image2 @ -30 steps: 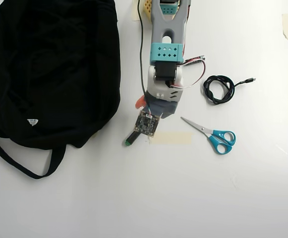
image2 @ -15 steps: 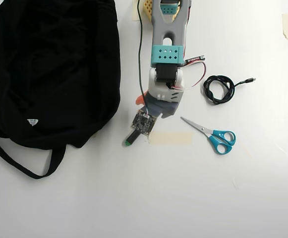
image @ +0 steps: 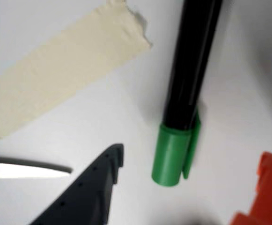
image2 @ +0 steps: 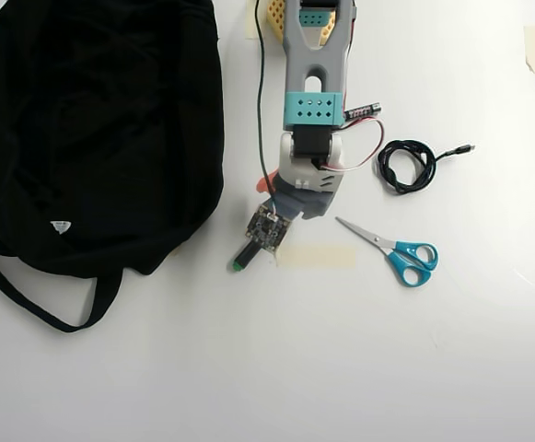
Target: Put the green marker into the black bag
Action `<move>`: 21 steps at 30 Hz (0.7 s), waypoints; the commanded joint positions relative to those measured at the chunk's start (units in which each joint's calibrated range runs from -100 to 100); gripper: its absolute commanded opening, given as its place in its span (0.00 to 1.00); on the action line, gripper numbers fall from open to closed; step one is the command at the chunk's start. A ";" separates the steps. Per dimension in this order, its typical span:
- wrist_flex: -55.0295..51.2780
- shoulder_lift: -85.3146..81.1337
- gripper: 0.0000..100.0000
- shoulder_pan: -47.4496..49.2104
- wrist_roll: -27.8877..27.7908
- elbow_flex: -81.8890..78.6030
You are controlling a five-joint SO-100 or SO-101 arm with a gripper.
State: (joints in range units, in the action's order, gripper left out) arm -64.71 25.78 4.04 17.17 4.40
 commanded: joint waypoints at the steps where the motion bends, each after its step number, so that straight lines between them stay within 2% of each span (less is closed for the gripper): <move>1: 1.31 -0.47 0.36 0.22 0.29 2.34; 21: 4.33 4.84 0.36 -0.23 0.61 4.94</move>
State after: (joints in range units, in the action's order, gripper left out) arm -61.79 30.76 4.04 17.75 6.92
